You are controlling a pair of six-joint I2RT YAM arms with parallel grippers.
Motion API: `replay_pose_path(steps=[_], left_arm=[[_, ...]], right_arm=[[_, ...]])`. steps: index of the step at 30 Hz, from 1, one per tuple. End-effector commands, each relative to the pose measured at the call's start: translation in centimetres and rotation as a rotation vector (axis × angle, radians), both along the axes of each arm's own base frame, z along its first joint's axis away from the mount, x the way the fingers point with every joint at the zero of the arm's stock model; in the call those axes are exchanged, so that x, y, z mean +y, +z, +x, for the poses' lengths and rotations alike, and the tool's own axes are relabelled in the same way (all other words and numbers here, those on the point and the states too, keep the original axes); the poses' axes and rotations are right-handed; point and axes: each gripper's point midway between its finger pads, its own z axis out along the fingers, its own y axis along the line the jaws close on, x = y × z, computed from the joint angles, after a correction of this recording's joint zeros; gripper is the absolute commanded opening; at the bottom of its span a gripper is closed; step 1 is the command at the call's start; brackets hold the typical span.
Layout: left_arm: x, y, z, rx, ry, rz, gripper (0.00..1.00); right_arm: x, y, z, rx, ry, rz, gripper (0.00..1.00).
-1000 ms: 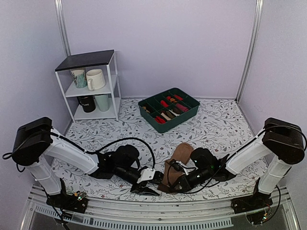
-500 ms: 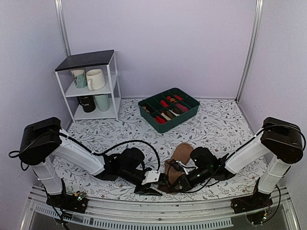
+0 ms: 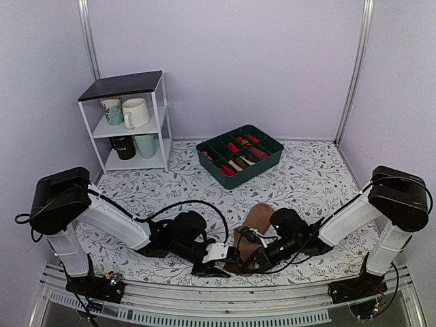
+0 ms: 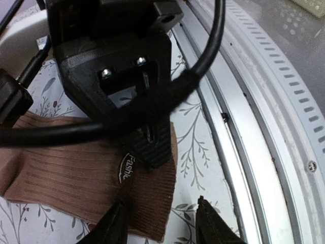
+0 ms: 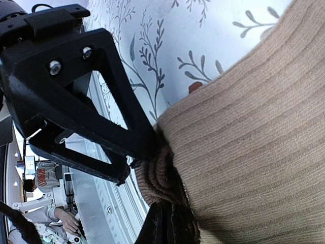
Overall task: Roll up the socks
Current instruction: Roll the sock at the center of the board.
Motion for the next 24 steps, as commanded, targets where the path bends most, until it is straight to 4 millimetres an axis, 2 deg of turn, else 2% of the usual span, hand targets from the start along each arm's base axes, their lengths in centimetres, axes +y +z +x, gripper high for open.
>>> replay_pose_path(steps=[1,6,10,12,16,17,21,24], left_arm=[[0.1,-1.5,-0.8,0.017,-0.007,0.045,0.47],[-0.1,-2.0,-0.6,0.006,0.011,0.057,0.46],[-0.5,-2.6,-0.3,-0.011,0.037,0.076,0.39],[-0.6,-3.0,-0.3,-0.012,0.046,0.091,0.31],[-0.7,-3.4,-0.2,-0.013,0.054,0.109,0.04],[-0.7,-3.4,-0.2,-0.011,0.055,0.112,0.00],[-0.3,-3.4,-0.7,0.031,0.054,0.136,0.00],[0.3,-3.3,-1.4,0.103,0.062,0.156,0.00]], right_arm=[[-6.8,-7.0,-3.1,0.170,-0.045,-0.359,0.00],[-6.6,-6.4,-3.6,0.195,-0.036,-0.336,0.00],[-6.5,-6.3,-3.8,0.212,-0.028,-0.331,0.00],[-6.4,-6.2,-3.8,0.214,-0.026,-0.326,0.00],[-6.3,-6.0,-3.9,0.217,-0.020,-0.317,0.00],[-6.2,-6.0,-3.9,0.217,-0.018,-0.315,0.00],[-5.9,-5.4,-3.4,0.186,-0.025,-0.292,0.02],[-4.8,-3.5,-1.6,0.073,-0.051,-0.231,0.14]])
